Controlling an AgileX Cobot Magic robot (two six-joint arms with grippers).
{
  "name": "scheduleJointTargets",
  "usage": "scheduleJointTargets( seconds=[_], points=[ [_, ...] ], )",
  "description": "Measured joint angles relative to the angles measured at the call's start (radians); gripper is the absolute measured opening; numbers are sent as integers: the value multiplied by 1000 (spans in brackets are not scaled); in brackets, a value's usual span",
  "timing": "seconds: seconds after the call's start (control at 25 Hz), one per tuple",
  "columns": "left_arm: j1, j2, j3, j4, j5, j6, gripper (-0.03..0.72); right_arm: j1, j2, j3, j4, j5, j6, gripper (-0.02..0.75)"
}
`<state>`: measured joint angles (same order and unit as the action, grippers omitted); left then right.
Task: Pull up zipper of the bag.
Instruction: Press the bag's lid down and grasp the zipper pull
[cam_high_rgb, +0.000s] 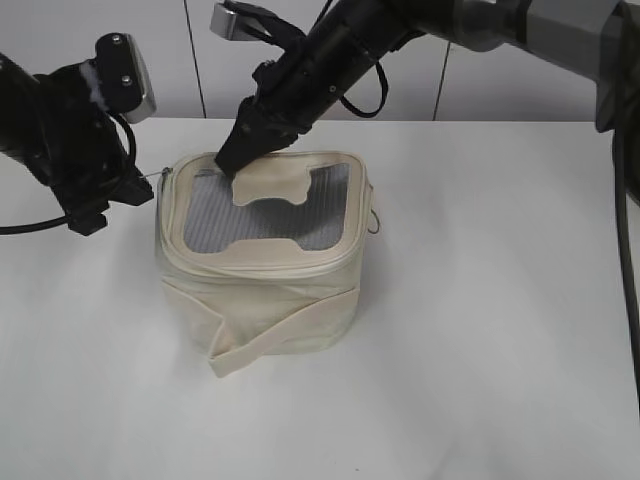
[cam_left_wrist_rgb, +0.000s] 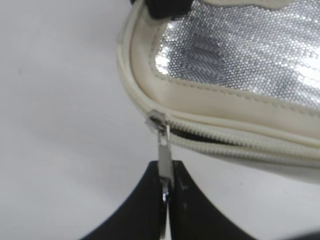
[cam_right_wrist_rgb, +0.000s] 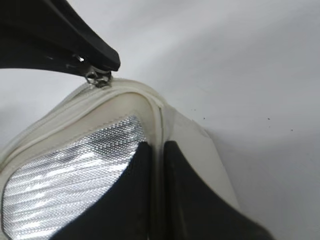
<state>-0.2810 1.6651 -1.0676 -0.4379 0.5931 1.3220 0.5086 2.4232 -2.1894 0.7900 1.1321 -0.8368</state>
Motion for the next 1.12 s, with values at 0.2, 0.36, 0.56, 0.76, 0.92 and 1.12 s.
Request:
scheduleJointTargets(
  seconds=[0.2, 0.36, 0.56, 0.76, 0.92, 1.12],
  points=[
    [0, -40, 0, 48, 110, -83, -8, 9, 0, 0, 6, 2, 50, 44],
    [0, -47, 0, 63, 168, -196, -8, 9, 0, 0, 2, -3, 105, 44],
    [-2, -47, 0, 63, 257, -264, -8, 4, 0, 0, 2, -5, 163, 44],
    [-3, -47, 0, 23, 331, -280, -8, 2, 0, 0, 1, -13, 215, 44],
    [-13, -47, 0, -34, 413, -290, -8, -4, 0, 0, 0, -19, 244, 44],
    [-136, -47, 0, -3, 433, -326, -8, -6, 0, 0, -2, -20, 261, 44]
  ],
)
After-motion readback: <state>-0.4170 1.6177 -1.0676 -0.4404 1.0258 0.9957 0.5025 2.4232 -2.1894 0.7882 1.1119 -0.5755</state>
